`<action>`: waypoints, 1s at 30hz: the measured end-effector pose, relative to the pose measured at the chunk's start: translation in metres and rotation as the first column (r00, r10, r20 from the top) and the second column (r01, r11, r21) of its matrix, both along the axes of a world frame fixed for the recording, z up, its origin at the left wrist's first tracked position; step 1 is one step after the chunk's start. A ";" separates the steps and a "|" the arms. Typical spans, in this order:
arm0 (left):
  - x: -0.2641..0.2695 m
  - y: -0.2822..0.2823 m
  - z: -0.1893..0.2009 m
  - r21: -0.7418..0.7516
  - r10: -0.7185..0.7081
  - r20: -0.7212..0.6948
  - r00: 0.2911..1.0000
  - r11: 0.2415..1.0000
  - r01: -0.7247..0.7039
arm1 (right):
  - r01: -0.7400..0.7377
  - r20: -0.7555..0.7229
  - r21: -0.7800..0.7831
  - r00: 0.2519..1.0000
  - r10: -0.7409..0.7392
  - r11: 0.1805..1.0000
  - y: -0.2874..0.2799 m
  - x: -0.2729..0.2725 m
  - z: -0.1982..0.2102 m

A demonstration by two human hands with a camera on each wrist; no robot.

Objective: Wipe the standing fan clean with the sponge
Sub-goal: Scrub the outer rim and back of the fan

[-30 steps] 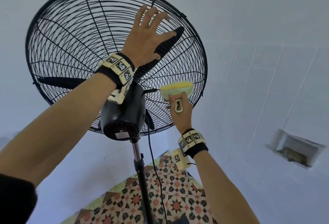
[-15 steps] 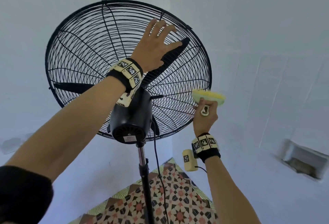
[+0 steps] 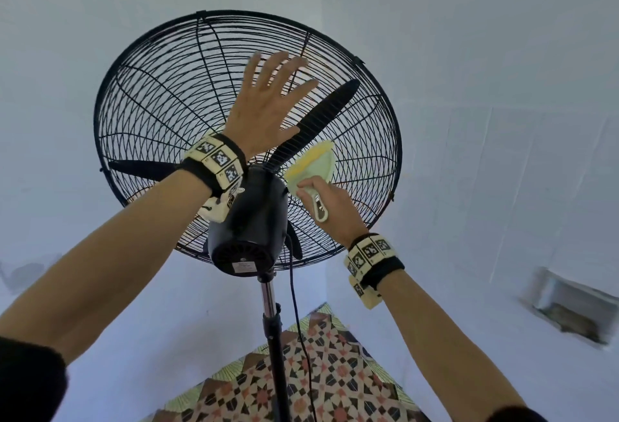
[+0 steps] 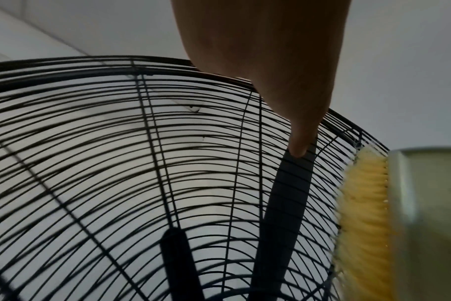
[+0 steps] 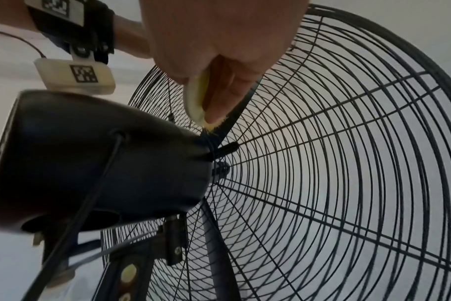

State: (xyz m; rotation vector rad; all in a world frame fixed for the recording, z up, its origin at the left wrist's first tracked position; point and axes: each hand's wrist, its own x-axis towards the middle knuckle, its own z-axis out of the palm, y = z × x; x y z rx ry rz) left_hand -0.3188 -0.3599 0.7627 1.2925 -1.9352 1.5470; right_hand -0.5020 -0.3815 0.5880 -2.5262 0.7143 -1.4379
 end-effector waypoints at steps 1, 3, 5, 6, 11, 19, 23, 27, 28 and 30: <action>0.002 0.001 -0.001 0.001 0.042 -0.036 0.998 0.999 -0.042 | 0.003 -0.044 -0.032 0.999 -0.005 0.999 -0.001 0.001 -0.003; 0.002 0.003 0.002 0.011 0.101 -0.094 0.990 0.995 -0.101 | 0.033 -0.131 -0.107 0.990 -0.047 0.994 -0.008 0.007 -0.011; -0.004 0.002 0.006 0.028 0.121 -0.127 0.984 0.993 -0.119 | 0.104 -0.138 -0.125 0.983 -0.121 0.987 -0.015 0.008 -0.016; -0.007 0.000 0.007 0.035 0.118 -0.137 0.983 0.993 -0.114 | 0.142 -0.128 -0.121 0.979 -0.158 0.982 -0.018 0.008 -0.018; -0.014 -0.004 0.009 0.030 0.076 -0.165 0.983 0.997 -0.072 | 0.138 -0.038 -0.065 0.989 -0.140 0.988 -0.010 0.011 -0.022; -0.018 0.000 0.005 0.021 0.078 -0.199 0.977 0.997 -0.075 | 0.235 -0.066 -0.133 0.967 -0.245 0.963 -0.006 0.023 -0.015; -0.022 0.001 0.006 0.030 0.085 -0.215 0.973 0.996 -0.080 | 0.251 0.004 -0.076 0.968 -0.251 0.965 0.004 0.029 -0.013; -0.022 0.003 0.005 0.023 0.080 -0.216 0.973 0.997 -0.077 | 0.196 0.007 -0.090 0.981 -0.196 0.976 0.006 0.034 0.000; -0.021 0.004 0.005 0.024 0.084 -0.218 0.972 0.996 -0.081 | 0.218 -0.010 -0.083 0.976 -0.219 0.972 0.006 0.032 -0.003; -0.021 0.004 0.005 0.026 0.092 -0.225 0.970 0.996 -0.088 | 0.271 -0.050 -0.040 0.961 -0.272 0.962 0.007 0.026 -0.011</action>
